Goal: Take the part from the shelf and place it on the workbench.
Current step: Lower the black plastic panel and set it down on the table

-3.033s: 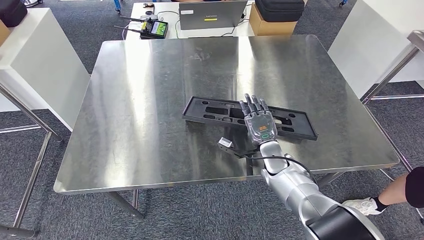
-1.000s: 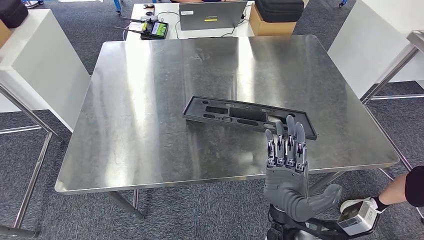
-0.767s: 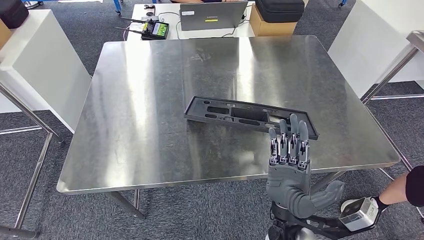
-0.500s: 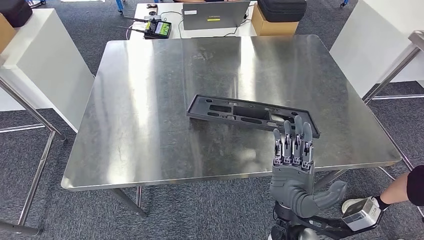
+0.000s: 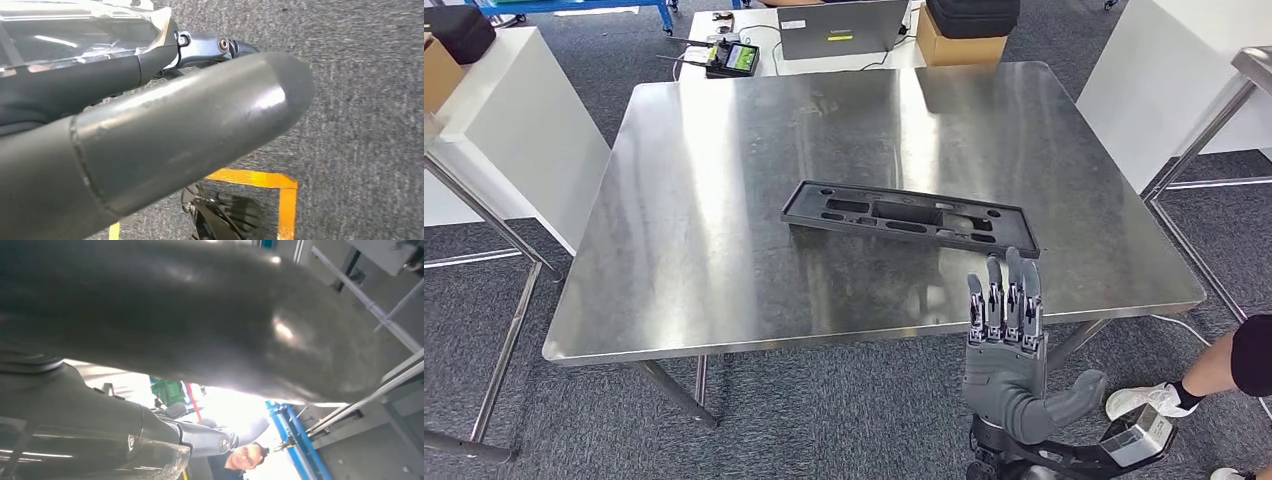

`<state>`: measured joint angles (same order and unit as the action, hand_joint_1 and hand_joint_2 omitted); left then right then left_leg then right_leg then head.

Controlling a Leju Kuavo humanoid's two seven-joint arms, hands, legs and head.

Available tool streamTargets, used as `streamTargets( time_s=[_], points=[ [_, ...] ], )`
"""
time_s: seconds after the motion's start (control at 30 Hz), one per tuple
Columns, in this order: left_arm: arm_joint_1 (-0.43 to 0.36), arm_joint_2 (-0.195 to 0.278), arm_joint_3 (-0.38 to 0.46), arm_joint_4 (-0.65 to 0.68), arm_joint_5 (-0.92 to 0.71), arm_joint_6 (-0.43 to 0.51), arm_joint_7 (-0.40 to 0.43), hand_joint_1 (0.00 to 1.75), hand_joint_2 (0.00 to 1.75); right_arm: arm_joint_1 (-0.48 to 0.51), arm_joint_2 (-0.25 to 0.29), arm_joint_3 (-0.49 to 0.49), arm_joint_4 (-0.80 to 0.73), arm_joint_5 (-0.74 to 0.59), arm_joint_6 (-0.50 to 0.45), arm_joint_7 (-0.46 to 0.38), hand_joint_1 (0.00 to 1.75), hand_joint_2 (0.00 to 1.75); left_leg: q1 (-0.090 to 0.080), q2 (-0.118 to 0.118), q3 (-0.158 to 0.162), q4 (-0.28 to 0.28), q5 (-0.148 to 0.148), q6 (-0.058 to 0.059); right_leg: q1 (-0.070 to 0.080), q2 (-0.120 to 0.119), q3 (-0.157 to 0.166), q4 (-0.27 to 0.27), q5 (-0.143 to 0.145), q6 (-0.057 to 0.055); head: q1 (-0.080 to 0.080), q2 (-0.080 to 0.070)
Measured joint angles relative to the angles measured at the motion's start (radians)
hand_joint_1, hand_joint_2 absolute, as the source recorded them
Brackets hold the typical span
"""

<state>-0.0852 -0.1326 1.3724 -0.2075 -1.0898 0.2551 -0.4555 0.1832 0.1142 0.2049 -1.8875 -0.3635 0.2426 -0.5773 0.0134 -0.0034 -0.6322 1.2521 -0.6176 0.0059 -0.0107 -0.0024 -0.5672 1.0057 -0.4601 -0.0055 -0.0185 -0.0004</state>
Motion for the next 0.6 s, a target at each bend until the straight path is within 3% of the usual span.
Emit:
streamTargets(
  time_s=[0.1,0.17,0.23,0.3,0.4,0.43,0.47,0.5,0.53,0.6],
  points=[
    [0.000,0.000,0.000,0.000,-0.003,-0.002,0.000,0.00,0.00,0.008,-0.001,-0.006,0.005,-0.004,0.005,-0.006,0.00,0.00,0.008,-0.001,0.116,-0.168,0.060,-0.004,-0.001,0.000,-0.017,0.008,0.012,0.013,0.000,0.000],
    [0.000,0.000,-0.001,0.000,-0.008,-0.004,0.000,0.00,0.00,0.012,-0.003,-0.008,0.005,-0.006,0.007,-0.012,0.00,0.00,0.002,-0.005,0.152,-0.232,0.067,0.004,0.000,0.000,-0.020,0.009,0.021,0.027,0.002,0.000],
    [0.001,0.000,-0.001,0.000,-0.013,-0.005,0.000,0.00,0.00,0.017,-0.005,-0.010,0.005,-0.007,0.009,-0.016,0.00,0.00,-0.006,-0.005,0.143,-0.237,0.080,0.021,0.001,0.000,-0.023,0.006,0.033,0.043,0.004,0.000],
    [0.001,0.000,-0.002,0.000,-0.016,-0.006,0.000,0.00,0.00,0.024,-0.009,-0.015,0.006,-0.008,0.009,-0.019,0.00,0.00,-0.007,0.000,0.126,-0.244,0.098,0.043,0.001,0.001,-0.039,0.027,0.013,0.047,0.006,0.000],
    [0.001,0.001,-0.002,0.000,-0.020,-0.009,-0.002,0.00,0.00,0.030,-0.015,-0.022,0.007,-0.009,0.009,-0.021,0.00,0.00,-0.010,0.006,0.090,-0.247,0.125,0.065,0.000,0.001,-0.091,0.178,-0.106,0.026,0.010,0.000],
    [0.001,0.001,-0.002,0.000,-0.020,-0.009,-0.002,0.00,0.00,0.031,-0.017,-0.024,0.008,-0.010,0.009,-0.022,0.00,0.00,-0.013,0.008,0.078,-0.247,0.134,0.067,0.000,0.001,-0.103,0.239,-0.136,0.025,0.010,0.000],
    [0.001,0.001,-0.002,0.000,-0.020,-0.010,-0.002,0.00,0.00,0.032,-0.019,-0.025,0.008,-0.010,0.009,-0.022,0.00,0.00,-0.015,0.009,0.065,-0.246,0.144,0.067,0.000,0.001,-0.103,0.277,-0.147,0.029,0.011,0.000],
    [0.002,0.001,-0.002,0.000,-0.021,-0.011,-0.003,0.00,0.00,0.034,-0.021,-0.026,0.009,-0.010,0.009,-0.024,0.00,0.00,-0.017,0.010,0.053,-0.246,0.153,0.067,0.001,0.001,-0.087,0.284,-0.139,0.037,0.011,0.000],
    [0.002,0.001,-0.002,0.000,-0.022,-0.012,-0.004,0.00,0.00,0.035,-0.022,-0.027,0.009,-0.010,0.009,-0.026,0.00,0.00,-0.019,0.010,0.044,-0.245,0.161,0.066,0.001,0.001,-0.052,0.253,-0.118,0.045,0.011,0.000],
    [0.002,0.001,-0.002,0.001,-0.026,-0.015,-0.007,0.00,0.00,0.036,-0.025,-0.028,0.009,-0.010,0.007,-0.033,0.00,0.00,-0.023,0.010,0.032,-0.243,0.177,0.061,0.005,0.001,0.055,0.108,-0.083,0.048,0.011,0.000]
  ],
)
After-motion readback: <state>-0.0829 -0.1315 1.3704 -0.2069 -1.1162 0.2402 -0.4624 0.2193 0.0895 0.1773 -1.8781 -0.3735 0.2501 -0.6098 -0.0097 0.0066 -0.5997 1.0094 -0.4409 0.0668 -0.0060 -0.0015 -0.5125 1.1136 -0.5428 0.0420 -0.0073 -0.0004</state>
